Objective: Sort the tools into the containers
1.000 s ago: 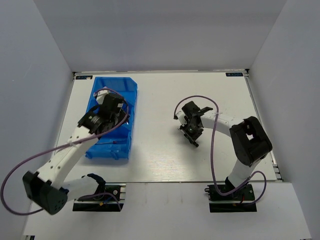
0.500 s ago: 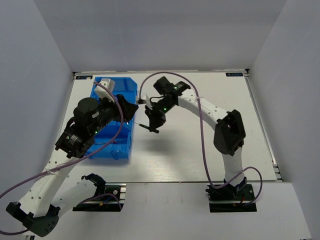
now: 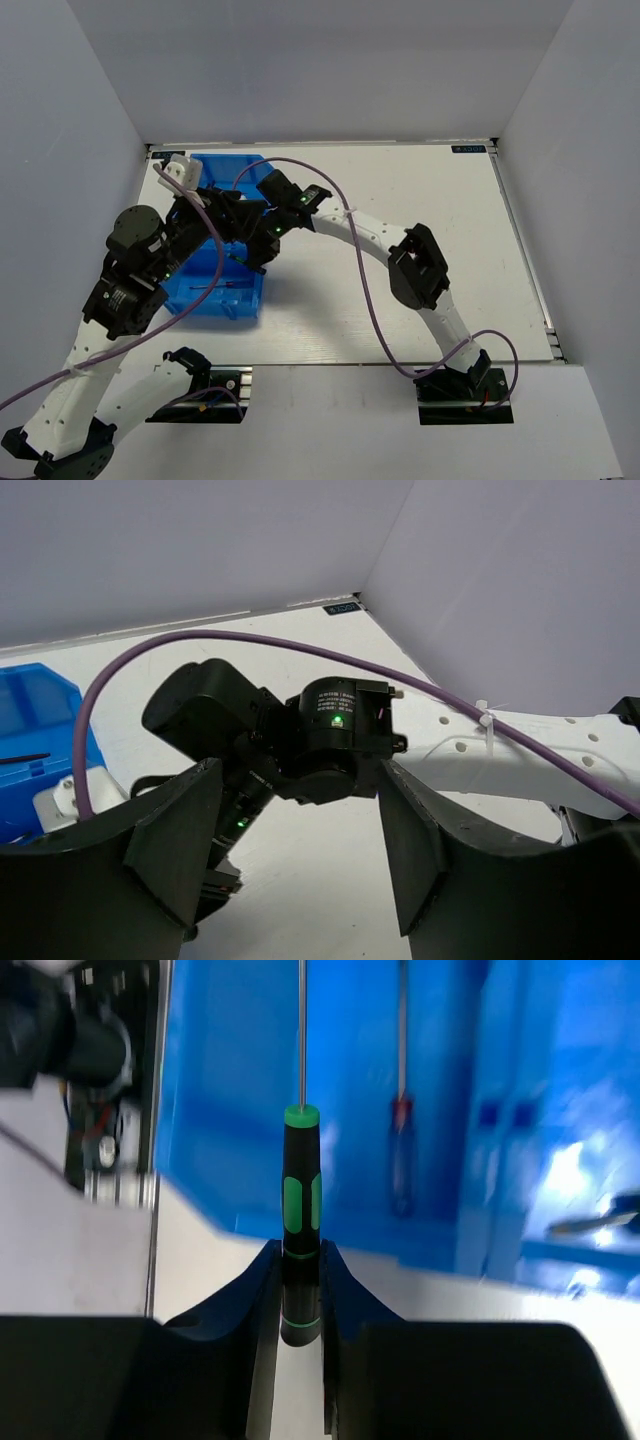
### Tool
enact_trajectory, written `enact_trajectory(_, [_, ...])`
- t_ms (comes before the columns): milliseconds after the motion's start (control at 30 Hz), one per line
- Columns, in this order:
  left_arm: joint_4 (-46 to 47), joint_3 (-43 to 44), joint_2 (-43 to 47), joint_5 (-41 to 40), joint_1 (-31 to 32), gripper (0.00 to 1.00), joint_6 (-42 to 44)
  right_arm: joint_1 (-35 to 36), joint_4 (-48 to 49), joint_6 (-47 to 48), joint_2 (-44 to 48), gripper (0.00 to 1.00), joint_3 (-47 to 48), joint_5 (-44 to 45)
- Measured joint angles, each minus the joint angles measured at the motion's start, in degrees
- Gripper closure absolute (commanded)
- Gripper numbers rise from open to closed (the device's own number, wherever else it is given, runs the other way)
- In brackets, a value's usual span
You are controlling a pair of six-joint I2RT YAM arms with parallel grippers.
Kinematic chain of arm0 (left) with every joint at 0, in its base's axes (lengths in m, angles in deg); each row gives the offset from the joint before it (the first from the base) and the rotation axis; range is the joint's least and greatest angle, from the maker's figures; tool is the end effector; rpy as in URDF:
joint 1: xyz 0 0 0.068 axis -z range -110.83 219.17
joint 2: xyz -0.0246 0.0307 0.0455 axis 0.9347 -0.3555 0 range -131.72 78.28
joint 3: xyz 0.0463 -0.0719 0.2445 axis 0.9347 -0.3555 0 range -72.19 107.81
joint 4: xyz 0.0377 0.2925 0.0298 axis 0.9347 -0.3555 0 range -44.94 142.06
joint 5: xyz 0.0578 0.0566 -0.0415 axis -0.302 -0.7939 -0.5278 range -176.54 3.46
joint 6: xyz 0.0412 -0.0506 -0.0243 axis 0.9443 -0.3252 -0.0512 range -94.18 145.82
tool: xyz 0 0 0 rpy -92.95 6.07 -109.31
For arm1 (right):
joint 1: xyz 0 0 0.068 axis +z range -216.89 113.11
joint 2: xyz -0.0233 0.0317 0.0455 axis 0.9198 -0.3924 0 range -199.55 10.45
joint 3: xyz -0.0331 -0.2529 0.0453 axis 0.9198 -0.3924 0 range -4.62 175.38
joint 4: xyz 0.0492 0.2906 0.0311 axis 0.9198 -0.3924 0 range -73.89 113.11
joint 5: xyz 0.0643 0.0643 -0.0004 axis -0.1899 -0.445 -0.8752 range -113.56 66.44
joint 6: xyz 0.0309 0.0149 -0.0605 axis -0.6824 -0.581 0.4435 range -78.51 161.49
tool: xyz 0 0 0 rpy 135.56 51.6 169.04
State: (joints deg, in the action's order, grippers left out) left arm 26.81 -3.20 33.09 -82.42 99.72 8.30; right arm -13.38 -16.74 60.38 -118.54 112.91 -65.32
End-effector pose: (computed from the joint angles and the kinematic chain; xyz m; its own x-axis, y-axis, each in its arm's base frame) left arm 0.1772 -0.1094 0.4560 -0.1919 -0.2354 -0.9528 0.5359 0.7881 -0.3027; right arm 0.2897 0.4550 0.2198 -0.1647 -0.6289 -0.7598 -0.9519 -0.1003 0.2894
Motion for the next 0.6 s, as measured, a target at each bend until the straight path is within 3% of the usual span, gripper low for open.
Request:
enact_trajectory(133, [-0.4, 0.0, 0.9, 0.0, 0.0, 0.24, 0.2, 0.9, 9.8, -7.5, -0.1, 1.0, 0.0, 1.2])
enact_trajectory(167, [-0.5, 0.0, 1.1, -0.1, 0.0, 0.24, 0.1, 1.1, 11.8, -9.2, -0.2, 0.95, 0.0, 1.5])
enact_trajectory(300, [-1.0, 0.0, 1.7, -0.2, 0.0, 0.24, -0.2, 2.0, 18.8, -15.0, -1.6, 0.58, -0.1, 2.6])
enact_trajectory(333, [-1.1, -0.2, 2.0, -0.3, 0.0, 0.24, -0.4, 2.2, 19.8, -16.2, -2.2, 0.53, -0.1, 2.8])
enact_trajectory(600, [-1.2, -1.2, 4.3, -0.3, 0.0, 0.24, -2.6, 2.9, 22.3, -19.7, -3.5, 0.47, -1.6, 4.1])
